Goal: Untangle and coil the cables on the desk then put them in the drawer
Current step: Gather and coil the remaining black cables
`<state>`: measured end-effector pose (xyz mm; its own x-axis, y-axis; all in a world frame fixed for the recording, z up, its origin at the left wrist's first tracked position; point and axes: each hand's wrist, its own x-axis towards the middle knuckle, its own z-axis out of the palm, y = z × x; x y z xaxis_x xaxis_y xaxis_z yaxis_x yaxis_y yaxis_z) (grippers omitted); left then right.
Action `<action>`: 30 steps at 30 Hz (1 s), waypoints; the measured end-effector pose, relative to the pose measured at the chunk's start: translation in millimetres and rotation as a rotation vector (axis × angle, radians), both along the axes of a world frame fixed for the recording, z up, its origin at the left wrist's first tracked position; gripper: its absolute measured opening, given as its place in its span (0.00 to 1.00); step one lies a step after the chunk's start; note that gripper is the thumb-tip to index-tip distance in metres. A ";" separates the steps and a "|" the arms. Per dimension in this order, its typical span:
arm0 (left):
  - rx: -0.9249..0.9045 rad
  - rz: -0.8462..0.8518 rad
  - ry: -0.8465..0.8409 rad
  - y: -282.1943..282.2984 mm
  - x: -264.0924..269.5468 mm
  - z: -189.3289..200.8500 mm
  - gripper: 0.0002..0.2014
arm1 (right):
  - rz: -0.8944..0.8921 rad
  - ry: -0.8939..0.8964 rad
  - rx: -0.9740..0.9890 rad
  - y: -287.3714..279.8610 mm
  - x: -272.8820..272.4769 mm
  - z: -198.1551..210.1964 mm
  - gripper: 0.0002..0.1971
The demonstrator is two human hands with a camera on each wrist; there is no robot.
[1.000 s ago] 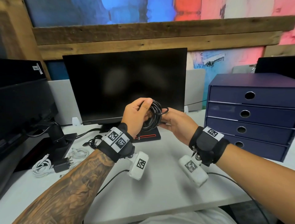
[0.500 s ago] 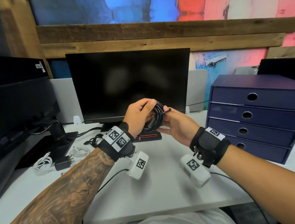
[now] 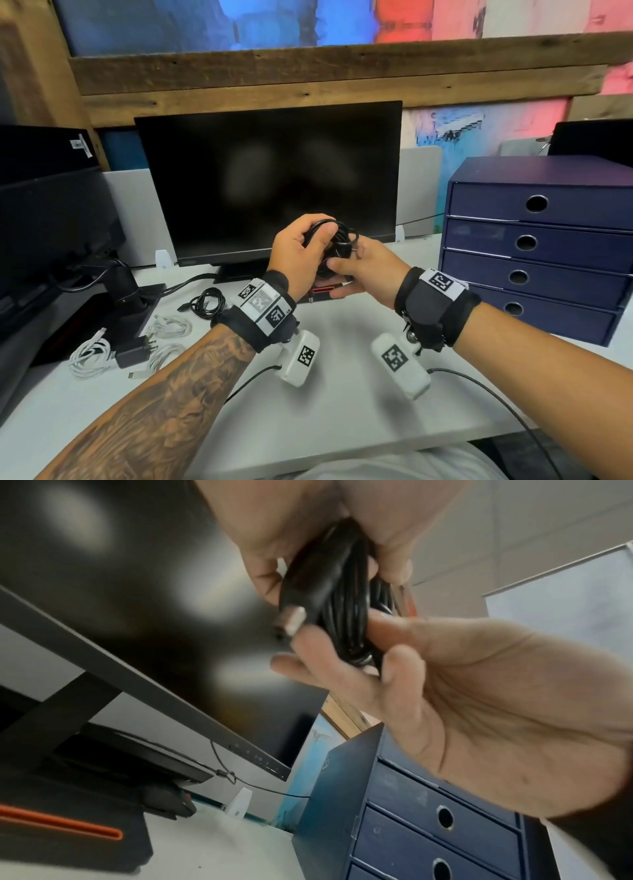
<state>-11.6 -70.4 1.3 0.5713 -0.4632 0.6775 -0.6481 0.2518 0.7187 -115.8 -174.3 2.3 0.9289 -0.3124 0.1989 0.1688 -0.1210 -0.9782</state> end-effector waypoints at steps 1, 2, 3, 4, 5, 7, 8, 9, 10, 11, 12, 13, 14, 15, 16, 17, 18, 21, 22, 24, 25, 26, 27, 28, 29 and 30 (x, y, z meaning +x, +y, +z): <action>-0.011 0.026 0.017 -0.4 3.8 -1.3 0.05 | -0.022 0.017 -0.053 -0.5 1.0 -1.3 0.14; -0.019 0.050 0.030 -0.6 8.6 -2.5 0.05 | -0.044 0.036 -0.130 -0.6 1.3 -3.1 0.13; -0.019 0.074 0.035 -0.4 14.3 -3.5 0.05 | -0.063 0.051 -0.223 -0.9 1.5 -5.5 0.12; -0.015 0.089 0.045 0.3 20.0 -4.5 0.05 | -0.078 0.059 -0.313 -1.0 1.5 -8.2 0.11; -0.016 0.103 0.071 1.5 25.0 -4.7 0.06 | -0.088 0.061 -0.385 -0.4 1.9 -10.5 0.09; -0.034 0.115 0.151 3.8 33.1 -2.6 0.07 | -0.118 0.058 -0.524 1.8 2.8 -11.4 0.09; -0.043 0.108 0.177 4.4 36.0 -0.4 0.07 | -0.140 0.064 -0.602 2.6 2.7 -9.8 0.11; -0.042 0.095 0.187 5.6 37.2 2.1 0.07 | -0.151 0.073 -0.663 3.3 1.8 -7.7 0.12; -0.034 0.081 0.185 6.7 38.0 4.6 0.07 | -0.148 0.074 -0.696 4.1 0.3 -4.5 0.13; -0.016 0.071 0.175 8.4 38.5 6.8 0.08 | -0.134 0.067 -0.708 4.1 -1.3 -1.7 0.13; 0.002 0.055 0.162 10.8 38.3 9.0 0.09 | -0.118 0.059 -0.707 3.9 -3.4 1.2 0.14; 0.017 0.033 0.150 13.3 38.4 10.4 0.09 | -0.105 0.056 -0.701 3.0 -6.0 4.0 0.15; 0.024 0.007 0.137 15.6 38.7 11.9 0.10 | -0.095 0.050 -0.697 1.6 -8.9 7.7 0.15; 0.031 -0.015 0.121 17.4 39.0 14.1 0.10 | -0.089 0.039 -0.699 -0.6 -11.4 12.1 0.16; 0.034 -0.029 0.111 18.9 38.6 16.0 0.09 | -0.083 0.030 -0.707 -3.3 -13.6 16.0 0.16; 0.028 -0.036 0.104 20.0 38.6 18.5 0.09 | -0.076 0.021 -0.718 -6.1 -15.2 19.7 0.16; 0.009 -0.039 0.102 20.4 38.2 20.6 0.09 | -0.068 0.007 -0.727 -8.4 -16.1 22.4 0.16; -0.098 -0.047 0.140 20.5 30.1 27.3 0.09 | -0.070 -0.060 -0.734 -9.1 -16.9 19.0 0.16; -0.134 -0.064 0.166 19.4 25.6 30.8 0.08 | -0.066 -0.080 -0.713 -7.6 -17.0 14.2 0.16; -0.185 -0.117 0.243 18.0 13.8 38.4 0.08 | -0.025 -0.107 -0.629 0.0 -17.7 2.2 0.16; -0.209 -0.147 0.288 16.8 7.9 43.0 0.09 | -0.008 -0.127 -0.593 4.9 -16.9 -3.3 0.16; -0.235 -0.175 0.337 15.4 2.3 46.1 0.09 | 0.000 -0.142 -0.562 9.9 -15.2 -8.9 0.15; -0.260 -0.194 0.385 13.5 -2.9 47.4 0.10 | 0.000 -0.150 -0.541 13.9 -12.6 -14.1 0.15; -0.280 -0.205 0.426 11.1 -7.0 47.3 0.10 | -0.009 -0.154 -0.532 17.2 -9.9 -18.5 0.15; -0.293 -0.217 0.471 8.8 -10.3 45.4 0.11 | -0.018 -0.156 -0.538 19.0 -7.0 -23.0 0.14; -0.302 -0.236 0.534 6.7 -12.6 42.6 0.11 | -0.031 -0.155 -0.564 19.1 -4.4 -27.3 0.15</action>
